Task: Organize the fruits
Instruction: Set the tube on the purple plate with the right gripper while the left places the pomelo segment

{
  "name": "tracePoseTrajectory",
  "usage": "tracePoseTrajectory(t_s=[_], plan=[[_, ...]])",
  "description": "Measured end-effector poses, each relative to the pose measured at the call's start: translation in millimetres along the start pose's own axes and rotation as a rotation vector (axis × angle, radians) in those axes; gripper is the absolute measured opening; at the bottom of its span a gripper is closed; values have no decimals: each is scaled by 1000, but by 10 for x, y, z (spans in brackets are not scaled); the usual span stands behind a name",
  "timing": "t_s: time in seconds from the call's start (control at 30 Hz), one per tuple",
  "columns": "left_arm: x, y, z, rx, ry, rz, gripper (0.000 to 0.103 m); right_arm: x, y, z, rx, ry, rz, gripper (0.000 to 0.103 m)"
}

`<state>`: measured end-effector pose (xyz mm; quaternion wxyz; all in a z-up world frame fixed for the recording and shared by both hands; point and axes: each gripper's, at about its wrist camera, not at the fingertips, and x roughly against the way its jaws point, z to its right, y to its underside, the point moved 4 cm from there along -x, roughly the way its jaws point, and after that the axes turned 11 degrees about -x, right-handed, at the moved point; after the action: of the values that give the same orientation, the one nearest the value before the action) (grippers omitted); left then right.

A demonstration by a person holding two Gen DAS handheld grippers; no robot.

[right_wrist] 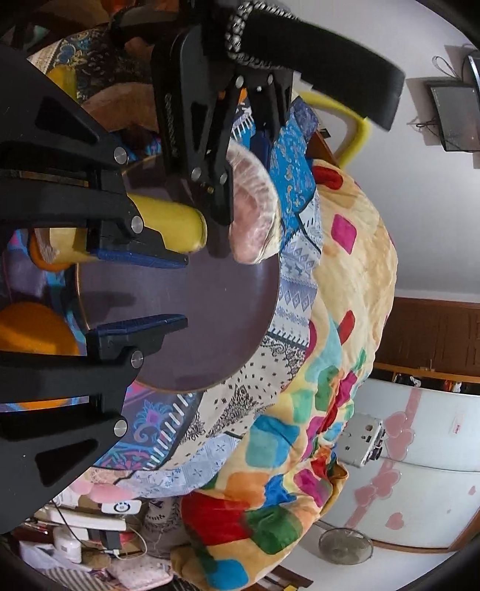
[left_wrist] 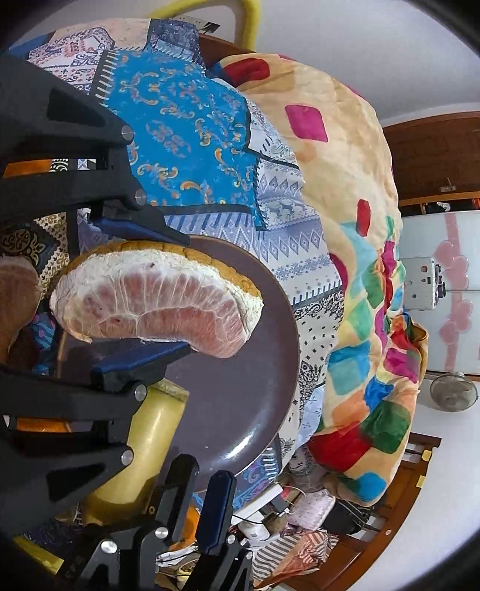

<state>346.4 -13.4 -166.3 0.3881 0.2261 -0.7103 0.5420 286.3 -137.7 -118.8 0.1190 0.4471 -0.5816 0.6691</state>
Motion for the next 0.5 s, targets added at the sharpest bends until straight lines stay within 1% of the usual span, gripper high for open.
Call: tracePoseTrajectory(t_s=[0.1,0.23,0.37,0.43,0.5], plan=[[64,-16,-10,5,-5,19,50,-4,4,-13,-15,-26,-11,23],[211,-17,-45,18,3,46,50,21,16,-37,-16,-21,-3,23],[438,21,-55,12,-12,83,51,92,14,-91,-17,-50,3,23],[579,63,-55,4,-24,103,53,110,28,-136,-5,-47,7,24],[703,117,-58,-4,-38,120,59,102,49,-174,4,-49,0,25]])
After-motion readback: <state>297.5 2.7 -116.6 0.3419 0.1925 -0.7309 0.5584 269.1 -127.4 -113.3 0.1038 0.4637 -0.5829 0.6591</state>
